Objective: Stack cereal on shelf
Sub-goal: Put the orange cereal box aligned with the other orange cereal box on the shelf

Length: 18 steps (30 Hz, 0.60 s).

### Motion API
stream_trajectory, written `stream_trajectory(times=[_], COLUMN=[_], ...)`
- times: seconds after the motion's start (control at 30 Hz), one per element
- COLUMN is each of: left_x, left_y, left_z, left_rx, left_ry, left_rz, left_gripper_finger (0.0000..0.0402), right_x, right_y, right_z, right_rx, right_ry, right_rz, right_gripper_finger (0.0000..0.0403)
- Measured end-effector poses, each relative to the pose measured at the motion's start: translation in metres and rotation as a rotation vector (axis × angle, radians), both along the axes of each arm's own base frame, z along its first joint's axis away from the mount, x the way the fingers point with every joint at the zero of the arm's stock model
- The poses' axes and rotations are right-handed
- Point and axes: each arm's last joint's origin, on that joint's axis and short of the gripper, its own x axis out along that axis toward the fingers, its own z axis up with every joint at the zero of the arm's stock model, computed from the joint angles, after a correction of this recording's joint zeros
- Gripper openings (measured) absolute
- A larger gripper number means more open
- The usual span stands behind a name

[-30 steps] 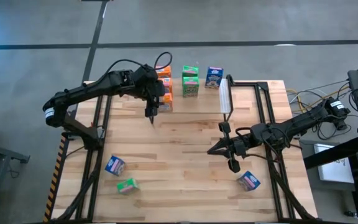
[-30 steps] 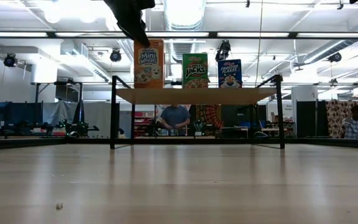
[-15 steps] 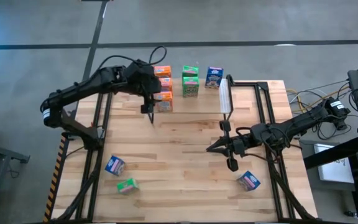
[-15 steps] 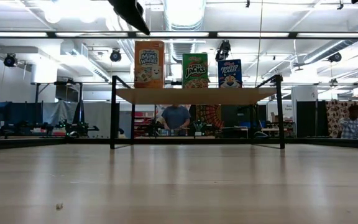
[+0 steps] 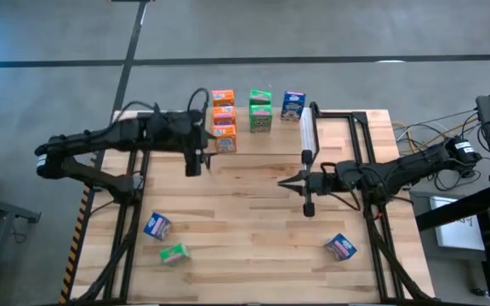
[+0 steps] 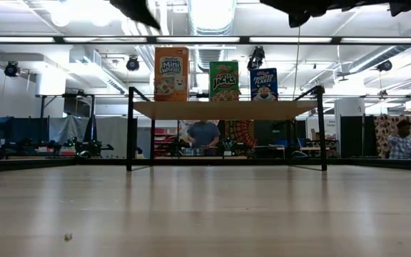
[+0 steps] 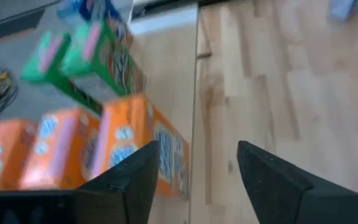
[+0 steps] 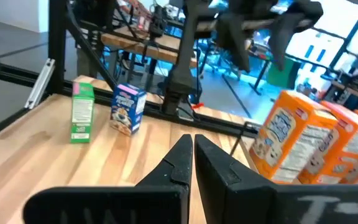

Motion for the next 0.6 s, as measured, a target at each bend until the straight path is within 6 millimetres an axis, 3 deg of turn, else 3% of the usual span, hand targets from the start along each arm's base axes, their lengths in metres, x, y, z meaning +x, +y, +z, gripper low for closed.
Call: stream_trajectory(times=[0.3, 0.6], left_x=[0.0, 0.008], left_y=[0.002, 0.007], left_z=[-0.072, -0.081], left_rx=[0.09, 0.137], left_ry=[0.035, 0.045], left_rz=[0.144, 0.208], left_gripper_finger=[0.0124, 0.0074], right_x=[0.001, 0.001], right_y=[-0.002, -0.002], right_z=[-0.001, -0.001], right_rx=[-0.012, -0.048], right_ry=[0.009, 0.006], right_rz=[0.0, 0.002], right_gripper_finger=[0.0009, 0.0008])
